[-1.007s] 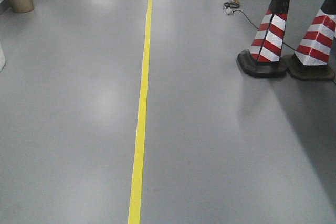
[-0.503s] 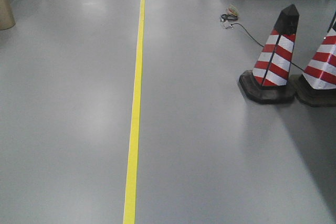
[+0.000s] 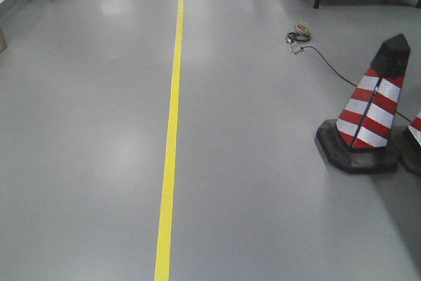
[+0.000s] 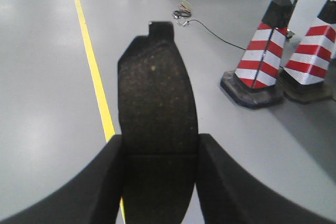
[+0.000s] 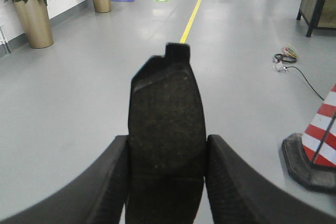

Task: Move and align brake pads A on conveyor
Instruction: 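Drive along the yellow floor line past the striped cones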

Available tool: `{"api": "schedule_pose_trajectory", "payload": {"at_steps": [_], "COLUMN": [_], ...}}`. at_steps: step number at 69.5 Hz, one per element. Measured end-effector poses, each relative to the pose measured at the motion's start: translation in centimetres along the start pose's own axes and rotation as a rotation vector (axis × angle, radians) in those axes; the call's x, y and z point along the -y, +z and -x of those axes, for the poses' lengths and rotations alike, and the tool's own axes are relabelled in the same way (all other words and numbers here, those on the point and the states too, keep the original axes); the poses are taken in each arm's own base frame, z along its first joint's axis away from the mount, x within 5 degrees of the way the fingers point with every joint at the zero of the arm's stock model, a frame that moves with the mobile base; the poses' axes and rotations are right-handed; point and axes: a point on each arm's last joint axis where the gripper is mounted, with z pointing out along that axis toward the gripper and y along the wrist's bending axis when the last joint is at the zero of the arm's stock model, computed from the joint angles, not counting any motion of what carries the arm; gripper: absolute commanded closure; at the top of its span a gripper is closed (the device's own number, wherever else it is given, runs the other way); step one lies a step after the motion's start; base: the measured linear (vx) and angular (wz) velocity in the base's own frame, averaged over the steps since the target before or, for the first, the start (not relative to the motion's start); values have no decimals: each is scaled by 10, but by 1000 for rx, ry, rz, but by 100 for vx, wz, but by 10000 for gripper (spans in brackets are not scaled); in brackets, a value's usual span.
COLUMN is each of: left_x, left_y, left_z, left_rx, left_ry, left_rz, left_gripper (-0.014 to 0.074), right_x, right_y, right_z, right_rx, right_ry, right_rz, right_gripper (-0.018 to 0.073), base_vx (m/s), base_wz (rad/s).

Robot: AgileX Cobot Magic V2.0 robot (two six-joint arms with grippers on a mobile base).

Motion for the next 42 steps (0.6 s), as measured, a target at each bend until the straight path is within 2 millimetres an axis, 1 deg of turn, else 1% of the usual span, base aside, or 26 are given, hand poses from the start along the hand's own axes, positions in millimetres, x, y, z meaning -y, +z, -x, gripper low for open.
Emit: {"api": "schedule_pose_trajectory", "payload": {"at_steps": [42], "left_x": [0], "left_y": [0], "left_z": [0], "left_rx": [0], "left_ry": [0], "left_rz": [0], "left_gripper": [603], "right_x": [0], "right_y": [0], "right_z": [0], "right_rx": [0], "right_ry": [0], "right_rz": [-1], "right_gripper": [564], "base_vx": [63], "base_wz": [1]}}
